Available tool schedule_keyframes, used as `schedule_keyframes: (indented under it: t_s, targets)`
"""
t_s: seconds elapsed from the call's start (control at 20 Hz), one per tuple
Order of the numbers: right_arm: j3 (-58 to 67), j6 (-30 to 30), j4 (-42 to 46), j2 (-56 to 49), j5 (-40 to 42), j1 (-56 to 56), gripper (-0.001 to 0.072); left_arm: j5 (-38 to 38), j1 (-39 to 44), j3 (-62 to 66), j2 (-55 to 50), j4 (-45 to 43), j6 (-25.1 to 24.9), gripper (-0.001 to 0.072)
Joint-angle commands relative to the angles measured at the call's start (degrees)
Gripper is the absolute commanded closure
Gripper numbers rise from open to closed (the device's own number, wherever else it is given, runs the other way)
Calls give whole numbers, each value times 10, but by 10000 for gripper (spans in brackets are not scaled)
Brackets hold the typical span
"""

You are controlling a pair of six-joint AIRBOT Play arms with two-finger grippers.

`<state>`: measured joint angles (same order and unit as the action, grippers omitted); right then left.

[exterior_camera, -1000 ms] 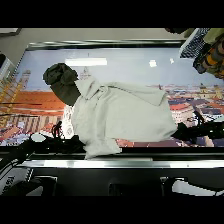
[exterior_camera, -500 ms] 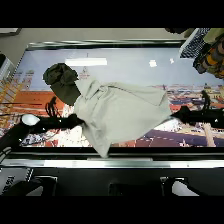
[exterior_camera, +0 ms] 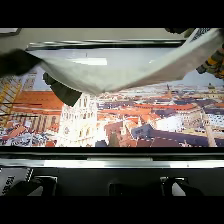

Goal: Fold the clothes and pants, and hang the long-sleeved shirts on hangers.

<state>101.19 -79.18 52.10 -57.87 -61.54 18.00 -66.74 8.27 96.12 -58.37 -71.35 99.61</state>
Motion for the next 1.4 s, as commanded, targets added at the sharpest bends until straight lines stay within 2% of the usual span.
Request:
schedule_keyframes:
  t_s: [0.0,0.15,0.25,0.3,0.4,0.55,0.7,0.95,1.1,1.35]
  targets:
    - [100,-74,109,85,27,-5,683,-71,0,135,55,-157,120,692]
    - [100,-126,175,154,35,-5,682,-89,0,138,115,-189,160,692]
    - [100,-156,195,172,30,-5,682,-116,0,138,139,-222,197,693]
    - [100,-163,195,173,24,-5,682,-130,0,138,147,-242,200,692]
    - [100,-187,195,162,-13,-5,682,-150,0,137,146,-258,191,692]
    - [100,-231,193,111,-125,-5,682,-151,0,122,111,-250,144,692]
    - [100,-231,193,21,-198,-5,682,-151,0,116,26,-237,92,692]
    - [100,-220,181,-194,-206,-5,681,-140,0,116,-188,-199,47,690]
    - [100,-196,165,-329,-172,-5,682,-89,0,116,-321,-184,36,689]
    - [100,-187,148,-469,-42,-5,682,83,0,116,-459,-175,36,688]
